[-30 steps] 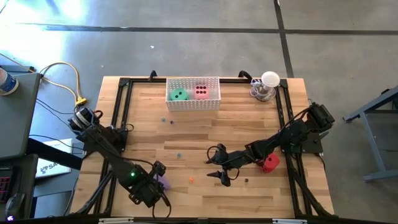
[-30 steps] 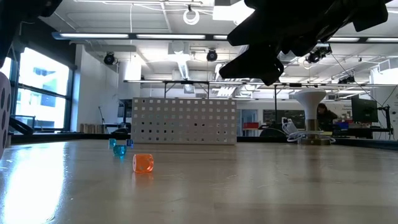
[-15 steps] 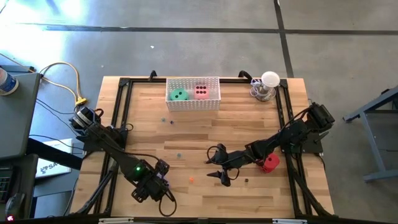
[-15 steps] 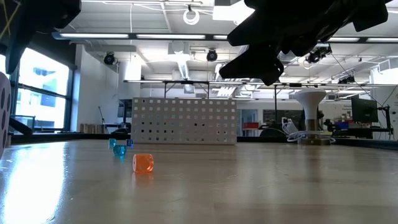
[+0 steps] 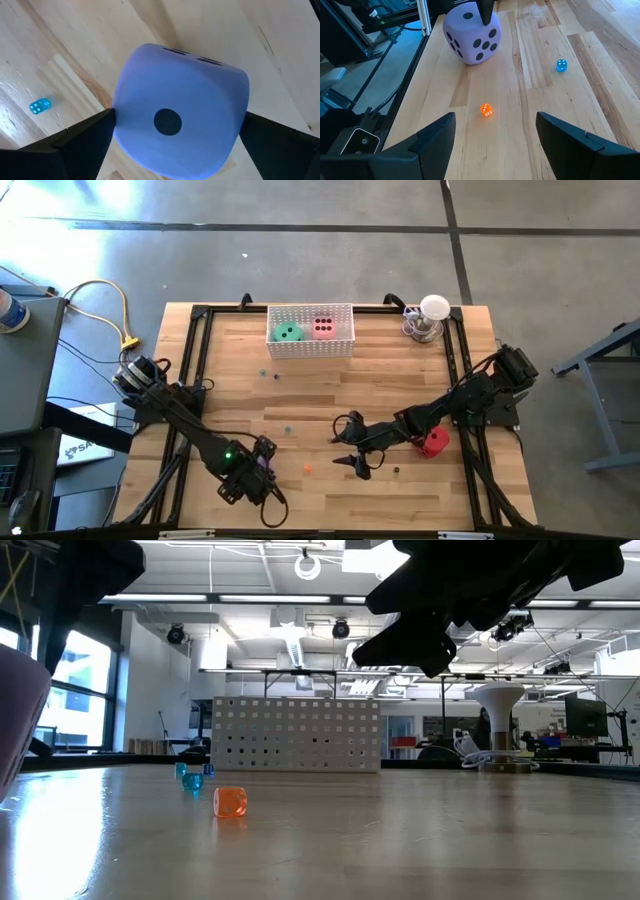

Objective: Pick & Place Dice
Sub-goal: Put the large violet dice into the white basket

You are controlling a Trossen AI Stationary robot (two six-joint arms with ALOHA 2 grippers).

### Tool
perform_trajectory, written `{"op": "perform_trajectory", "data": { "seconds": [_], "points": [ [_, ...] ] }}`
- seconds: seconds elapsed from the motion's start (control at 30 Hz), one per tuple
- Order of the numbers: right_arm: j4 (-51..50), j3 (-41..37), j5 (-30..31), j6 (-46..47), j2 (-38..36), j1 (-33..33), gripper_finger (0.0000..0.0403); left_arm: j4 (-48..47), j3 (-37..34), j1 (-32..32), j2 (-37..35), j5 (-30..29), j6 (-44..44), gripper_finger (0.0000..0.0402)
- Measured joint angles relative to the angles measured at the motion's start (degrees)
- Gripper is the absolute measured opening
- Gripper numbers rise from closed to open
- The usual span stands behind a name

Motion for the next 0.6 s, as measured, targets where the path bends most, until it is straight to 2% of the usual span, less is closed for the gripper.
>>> {"op": "perform_trajectory", "data": {
  "seconds": [0.6],
  "points": [
    [0.0, 0.0, 0.0, 0.0, 0.0, 0.0, 0.0268, 4.5, -0.2, -0.5, 0.2, 1.4, -9.2, 0.0400]
  ]
}}
